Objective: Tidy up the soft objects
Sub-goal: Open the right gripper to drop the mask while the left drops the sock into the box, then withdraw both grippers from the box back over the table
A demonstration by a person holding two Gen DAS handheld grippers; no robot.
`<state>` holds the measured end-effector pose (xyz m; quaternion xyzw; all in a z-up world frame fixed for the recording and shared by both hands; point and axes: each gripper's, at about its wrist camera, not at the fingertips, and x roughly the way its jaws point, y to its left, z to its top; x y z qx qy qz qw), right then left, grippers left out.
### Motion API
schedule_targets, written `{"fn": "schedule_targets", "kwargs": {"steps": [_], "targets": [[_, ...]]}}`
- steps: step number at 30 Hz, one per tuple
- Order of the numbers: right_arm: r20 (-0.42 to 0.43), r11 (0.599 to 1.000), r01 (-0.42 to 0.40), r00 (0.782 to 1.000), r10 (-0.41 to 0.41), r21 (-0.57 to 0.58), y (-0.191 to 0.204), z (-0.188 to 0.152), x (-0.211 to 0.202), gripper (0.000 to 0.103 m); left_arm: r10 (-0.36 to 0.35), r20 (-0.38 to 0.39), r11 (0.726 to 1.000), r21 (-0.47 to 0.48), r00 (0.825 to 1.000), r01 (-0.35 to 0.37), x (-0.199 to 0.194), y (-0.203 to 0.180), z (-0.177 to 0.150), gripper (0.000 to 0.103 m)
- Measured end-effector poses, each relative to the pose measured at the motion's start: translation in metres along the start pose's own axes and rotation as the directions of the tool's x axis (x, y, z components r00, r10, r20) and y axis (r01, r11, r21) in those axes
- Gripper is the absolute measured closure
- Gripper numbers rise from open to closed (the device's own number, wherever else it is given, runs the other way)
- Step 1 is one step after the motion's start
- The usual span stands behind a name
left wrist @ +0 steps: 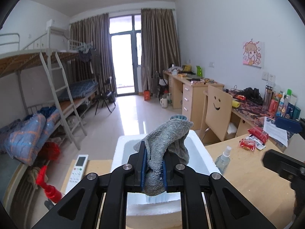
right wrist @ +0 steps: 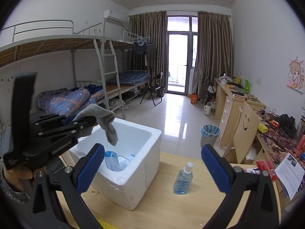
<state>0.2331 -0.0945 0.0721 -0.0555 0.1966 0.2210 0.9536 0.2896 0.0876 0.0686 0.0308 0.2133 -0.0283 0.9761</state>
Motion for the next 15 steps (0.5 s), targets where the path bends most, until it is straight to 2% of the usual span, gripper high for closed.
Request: {"fn": "schedule_targets", "kwargs": {"steps": [4, 5, 6, 7, 8, 9, 11, 13, 15], "targets": [[0.002, 1.000, -0.005, 1.000, 0.005, 0.007, -0.004, -0.004, -0.002, 0.001, -0.001, -0.030, 1.000, -0.010, 1.000, 0.000, 0.012, 0.001, -0.001, 0.085], [0.004, 1.000, -0.006, 1.000, 0.006, 0.009, -0.005, -0.005, -0.002, 0.001, 0.000, -0.033, 1.000, -0.010, 0.999, 0.000, 0.013, 0.001, 0.000, 0.077], [0.004, 1.000, -0.007, 1.000, 0.007, 0.011, -0.005, -0.005, -0.002, 0.001, -0.004, -0.040, 1.000, -0.011, 0.999, 0.003, 0.014, 0.001, 0.000, 0.064], [0.001, 1.000, -0.007, 1.000, 0.007, 0.012, -0.005, -0.004, -0.001, 0.001, -0.012, -0.046, 1.000, -0.012, 0.999, 0.011, 0.016, 0.003, 0.000, 0.055], [-0.001, 1.000, -0.007, 1.000, 0.007, 0.014, -0.006, -0.005, 0.000, 0.000, -0.010, -0.047, 1.000, -0.012, 0.999, 0.009, 0.018, 0.000, 0.001, 0.040], [0.000, 1.000, -0.006, 1.000, 0.006, 0.014, -0.006, -0.005, 0.000, 0.001, 0.004, -0.044, 1.000, -0.012, 0.999, -0.005, 0.019, -0.001, 0.001, 0.032], [-0.001, 1.000, -0.003, 1.000, 0.003, 0.013, -0.005, -0.005, -0.001, 0.000, 0.036, -0.031, 0.999, -0.013, 0.999, -0.036, 0.017, -0.001, 0.001, 0.028], [0.001, 1.000, 0.001, 1.000, -0.001, 0.014, -0.006, -0.005, -0.002, 0.000, 0.034, -0.029, 0.999, -0.016, 0.999, -0.035, 0.014, -0.002, 0.001, 0.020], [0.003, 1.000, 0.003, 1.000, -0.003, 0.015, -0.007, -0.005, -0.004, 0.000, 0.041, -0.021, 0.999, -0.009, 0.999, -0.041, 0.011, -0.003, 0.001, 0.004]]}}
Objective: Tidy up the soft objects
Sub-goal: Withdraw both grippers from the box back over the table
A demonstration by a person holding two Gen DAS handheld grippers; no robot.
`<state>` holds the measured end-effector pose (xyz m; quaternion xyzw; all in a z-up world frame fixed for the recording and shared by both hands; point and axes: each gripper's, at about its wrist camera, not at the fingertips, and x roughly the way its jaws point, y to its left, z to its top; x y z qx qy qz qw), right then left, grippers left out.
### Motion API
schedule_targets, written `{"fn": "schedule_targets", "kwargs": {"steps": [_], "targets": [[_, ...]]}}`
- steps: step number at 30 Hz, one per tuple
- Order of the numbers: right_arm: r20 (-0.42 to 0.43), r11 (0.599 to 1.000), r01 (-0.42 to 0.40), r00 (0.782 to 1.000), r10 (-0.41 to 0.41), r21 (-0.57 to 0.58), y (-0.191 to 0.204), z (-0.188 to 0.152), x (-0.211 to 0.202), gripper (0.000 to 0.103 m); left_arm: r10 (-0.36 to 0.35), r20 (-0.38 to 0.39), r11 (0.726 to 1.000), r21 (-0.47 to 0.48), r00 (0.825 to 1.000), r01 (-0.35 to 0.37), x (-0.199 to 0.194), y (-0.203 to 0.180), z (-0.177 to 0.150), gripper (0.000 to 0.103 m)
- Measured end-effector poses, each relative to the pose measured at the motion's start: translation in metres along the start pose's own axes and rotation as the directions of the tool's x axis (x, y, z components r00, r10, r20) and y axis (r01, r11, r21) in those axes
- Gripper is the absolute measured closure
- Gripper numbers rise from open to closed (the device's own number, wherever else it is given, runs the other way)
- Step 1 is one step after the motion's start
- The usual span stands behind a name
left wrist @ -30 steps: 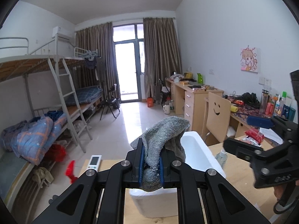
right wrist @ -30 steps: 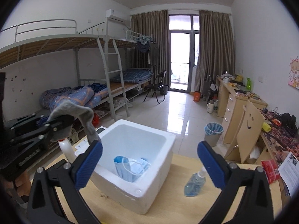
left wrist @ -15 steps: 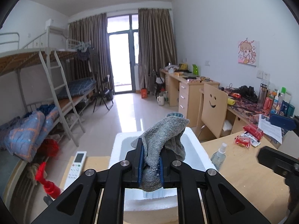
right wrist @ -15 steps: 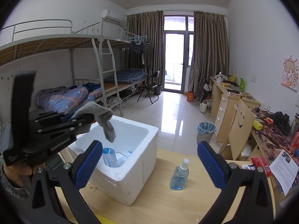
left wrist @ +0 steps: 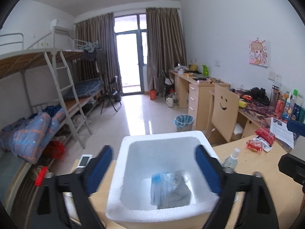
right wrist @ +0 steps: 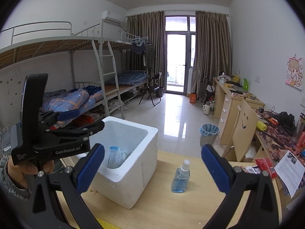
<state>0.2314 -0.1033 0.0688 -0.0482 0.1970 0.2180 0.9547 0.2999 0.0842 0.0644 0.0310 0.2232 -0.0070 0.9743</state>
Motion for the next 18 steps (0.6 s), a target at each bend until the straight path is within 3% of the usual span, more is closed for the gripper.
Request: {"fn": "schedule_targets", "kwargs": {"steps": [8, 18], "targets": [[0.013, 1.000, 0.005, 1.000, -0.005, 0.000, 0.001, 0.000, -0.012, 0.000, 0.015, 0.053, 1.000, -0.009, 0.998, -0.015, -0.023, -0.002, 0.002, 0.001], [0.033, 1.000, 0.012, 0.999, -0.012, -0.002, 0.011, 0.003, -0.047, 0.000, 0.027, 0.130, 1.000, 0.002, 0.991, -0.027, -0.083, -0.004, 0.001, 0.001]]}}
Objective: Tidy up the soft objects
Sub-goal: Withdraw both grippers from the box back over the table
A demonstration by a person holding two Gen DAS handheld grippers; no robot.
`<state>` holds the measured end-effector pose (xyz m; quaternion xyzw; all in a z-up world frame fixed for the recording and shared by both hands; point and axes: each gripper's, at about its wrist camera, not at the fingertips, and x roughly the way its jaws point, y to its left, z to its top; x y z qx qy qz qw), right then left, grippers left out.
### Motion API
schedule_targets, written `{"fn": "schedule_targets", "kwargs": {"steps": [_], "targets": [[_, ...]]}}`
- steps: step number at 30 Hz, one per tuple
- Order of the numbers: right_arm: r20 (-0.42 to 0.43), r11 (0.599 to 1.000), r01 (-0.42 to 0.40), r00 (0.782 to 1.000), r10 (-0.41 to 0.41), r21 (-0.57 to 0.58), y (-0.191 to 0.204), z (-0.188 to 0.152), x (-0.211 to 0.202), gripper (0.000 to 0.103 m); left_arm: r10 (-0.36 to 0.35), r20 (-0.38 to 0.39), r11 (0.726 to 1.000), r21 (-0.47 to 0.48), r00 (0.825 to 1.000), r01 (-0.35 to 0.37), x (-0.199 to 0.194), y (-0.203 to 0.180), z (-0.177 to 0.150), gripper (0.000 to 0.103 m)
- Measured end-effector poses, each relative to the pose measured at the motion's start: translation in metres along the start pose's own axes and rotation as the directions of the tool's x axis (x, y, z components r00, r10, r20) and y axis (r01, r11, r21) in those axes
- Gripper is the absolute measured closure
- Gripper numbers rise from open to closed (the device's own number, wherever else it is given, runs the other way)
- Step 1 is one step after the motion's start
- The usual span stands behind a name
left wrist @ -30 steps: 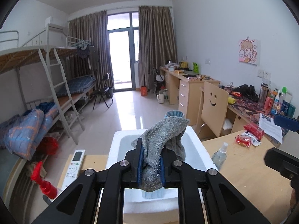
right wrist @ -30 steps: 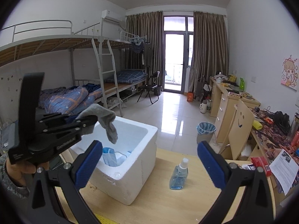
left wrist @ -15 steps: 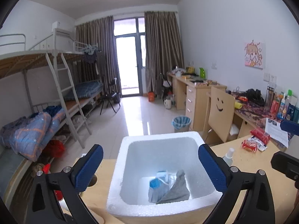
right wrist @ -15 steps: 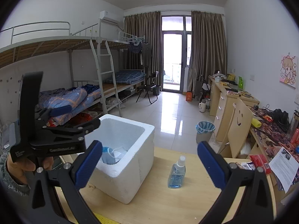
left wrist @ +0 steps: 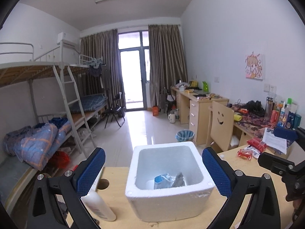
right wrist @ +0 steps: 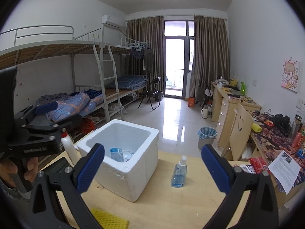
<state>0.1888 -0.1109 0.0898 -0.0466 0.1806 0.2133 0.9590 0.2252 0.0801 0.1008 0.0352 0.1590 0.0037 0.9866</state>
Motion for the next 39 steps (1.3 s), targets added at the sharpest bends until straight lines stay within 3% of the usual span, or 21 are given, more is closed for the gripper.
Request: {"fn": "schedule_targets", "kwargs": {"steps": [13, 32, 39], "targets": [[0.051, 1.000, 0.018, 0.999, -0.018, -0.002, 0.007, -0.003, -0.059, 0.000, 0.037, 0.080, 0.999, -0.002, 0.996, -0.037, -0.068, -0.004, 0.000, 0.001], [0.114, 0.999, 0.037, 0.993, -0.036, 0.000, 0.023, -0.033, -0.133, 0.000, -0.050, 0.151, 0.998, 0.054, 0.987, 0.042, -0.158, -0.029, -0.023, 0.001], [0.121, 0.999, 0.045, 0.992, -0.045, 0.000, 0.026, -0.049, -0.146, 0.000, -0.067, 0.176, 0.997, 0.035, 0.982, 0.062, -0.182, -0.030, -0.040, 0.001]]}}
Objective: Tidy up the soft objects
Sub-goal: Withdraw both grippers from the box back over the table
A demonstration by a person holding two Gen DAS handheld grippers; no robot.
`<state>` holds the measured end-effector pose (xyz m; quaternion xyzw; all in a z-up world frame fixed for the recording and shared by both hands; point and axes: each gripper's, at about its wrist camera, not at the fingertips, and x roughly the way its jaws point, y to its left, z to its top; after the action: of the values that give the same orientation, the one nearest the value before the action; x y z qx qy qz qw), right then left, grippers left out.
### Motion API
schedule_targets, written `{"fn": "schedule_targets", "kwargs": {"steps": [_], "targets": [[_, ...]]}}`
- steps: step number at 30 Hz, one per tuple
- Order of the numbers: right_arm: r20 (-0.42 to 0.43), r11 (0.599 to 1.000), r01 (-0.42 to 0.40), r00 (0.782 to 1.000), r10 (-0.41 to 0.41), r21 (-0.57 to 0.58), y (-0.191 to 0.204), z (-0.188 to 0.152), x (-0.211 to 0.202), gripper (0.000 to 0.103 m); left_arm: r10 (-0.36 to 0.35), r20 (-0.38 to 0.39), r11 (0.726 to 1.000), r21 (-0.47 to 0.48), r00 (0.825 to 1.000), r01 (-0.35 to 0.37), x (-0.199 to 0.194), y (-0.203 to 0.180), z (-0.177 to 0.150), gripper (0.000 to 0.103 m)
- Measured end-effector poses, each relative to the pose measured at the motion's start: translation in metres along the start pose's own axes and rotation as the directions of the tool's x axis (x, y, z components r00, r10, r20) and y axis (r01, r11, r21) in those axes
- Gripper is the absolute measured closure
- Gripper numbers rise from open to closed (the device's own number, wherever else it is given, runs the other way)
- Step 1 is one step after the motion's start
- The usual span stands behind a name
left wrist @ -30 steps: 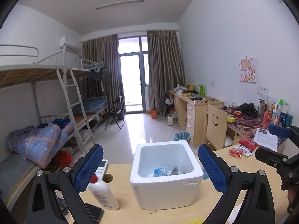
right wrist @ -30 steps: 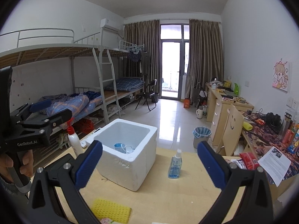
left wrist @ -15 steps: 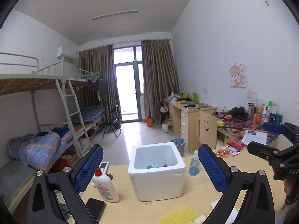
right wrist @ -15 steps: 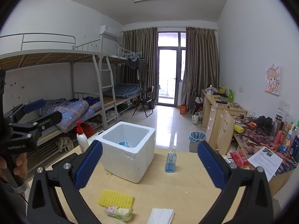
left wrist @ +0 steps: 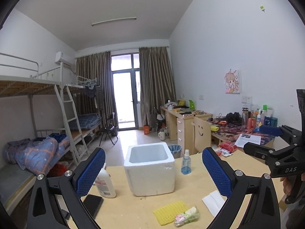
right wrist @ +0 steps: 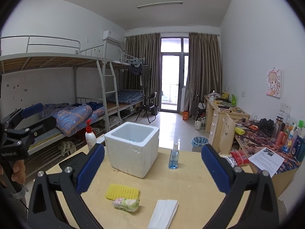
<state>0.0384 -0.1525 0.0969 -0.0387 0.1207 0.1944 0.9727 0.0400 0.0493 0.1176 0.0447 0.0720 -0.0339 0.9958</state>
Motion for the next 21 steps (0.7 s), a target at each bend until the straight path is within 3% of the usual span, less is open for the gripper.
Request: {"fn": "schedule_targets", "kwargs": {"steps": [21], "targets": [[0.014, 0.998, 0.054, 0.998, -0.054, 0.028, 0.003, -0.061, -0.016, 0.000, -0.029, 0.013, 0.998, -0.052, 0.999, 0.030, -0.012, -0.015, -0.069, 0.001]]}}
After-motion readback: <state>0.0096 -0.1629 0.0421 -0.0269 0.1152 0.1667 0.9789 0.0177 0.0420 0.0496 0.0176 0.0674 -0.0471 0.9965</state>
